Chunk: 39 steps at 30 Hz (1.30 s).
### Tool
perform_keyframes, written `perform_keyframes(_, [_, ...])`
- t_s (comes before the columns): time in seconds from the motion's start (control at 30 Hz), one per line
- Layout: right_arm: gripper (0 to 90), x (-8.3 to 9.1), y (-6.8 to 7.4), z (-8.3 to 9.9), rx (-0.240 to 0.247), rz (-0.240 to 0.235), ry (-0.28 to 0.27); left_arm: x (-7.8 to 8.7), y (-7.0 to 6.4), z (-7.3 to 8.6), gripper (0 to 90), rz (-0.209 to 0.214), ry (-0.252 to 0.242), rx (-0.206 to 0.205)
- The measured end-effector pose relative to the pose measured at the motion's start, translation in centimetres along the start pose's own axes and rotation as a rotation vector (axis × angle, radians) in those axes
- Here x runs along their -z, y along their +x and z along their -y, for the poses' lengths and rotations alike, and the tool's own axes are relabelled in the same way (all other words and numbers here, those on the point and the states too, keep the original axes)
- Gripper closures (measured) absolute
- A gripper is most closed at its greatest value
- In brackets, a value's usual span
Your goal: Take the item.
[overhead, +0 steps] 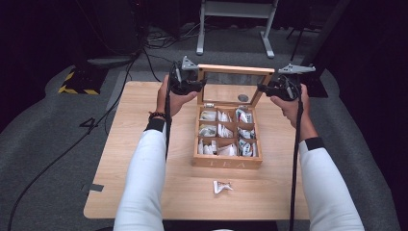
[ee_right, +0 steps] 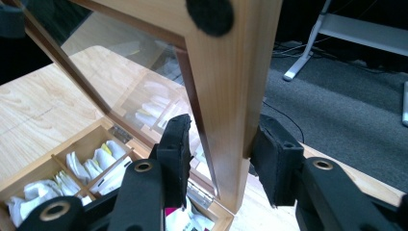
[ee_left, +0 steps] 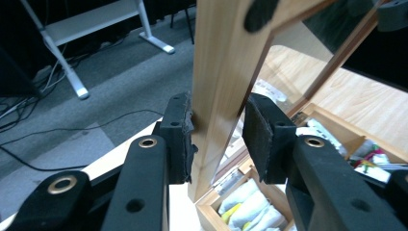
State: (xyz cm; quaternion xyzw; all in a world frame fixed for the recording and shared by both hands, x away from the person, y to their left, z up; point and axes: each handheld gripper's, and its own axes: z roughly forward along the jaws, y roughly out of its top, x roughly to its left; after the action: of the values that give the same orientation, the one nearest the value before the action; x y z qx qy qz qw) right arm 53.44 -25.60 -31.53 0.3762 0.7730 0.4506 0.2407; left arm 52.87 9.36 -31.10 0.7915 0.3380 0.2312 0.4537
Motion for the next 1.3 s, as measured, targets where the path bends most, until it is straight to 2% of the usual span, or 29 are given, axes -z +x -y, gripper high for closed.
perform_keyframes(0.13, [59.2, 0.5, 0.1, 0.2, -0.007, -0.013, -0.009, 0.3, -0.4, 0.2, 62.9, -0.003, -0.002, -0.01])
perform_keyframes(0.2, [58.8, 0.8, 0.1, 0.3, -0.011, -0.028, -0.019, 0.6, -0.5, 0.4, 62.5, 0.009, -0.004, -0.009])
perform_keyframes(0.43, [58.0, 1.8, 0.7, 0.8, 0.017, -0.04, -0.033, 2.0, -1.2, 0.9, 61.9, 0.023, -0.042, -0.009])
perform_keyframes(0.87, [57.8, 3.4, 1.4, 1.2, 0.048, -0.073, -0.051, 3.1, -2.2, 1.0, 61.8, 0.023, -0.005, -0.074])
perform_keyframes(1.17, [57.6, 4.0, 1.6, 1.9, 0.064, -0.099, -0.054, 3.5, -2.7, 1.4, 61.2, 0.042, 0.013, -0.098])
perform_keyframes(1.3, [57.2, 4.3, 1.8, 2.1, 0.07, -0.103, -0.053, 3.7, -3.0, 1.6, 60.9, 0.035, 0.017, -0.107])
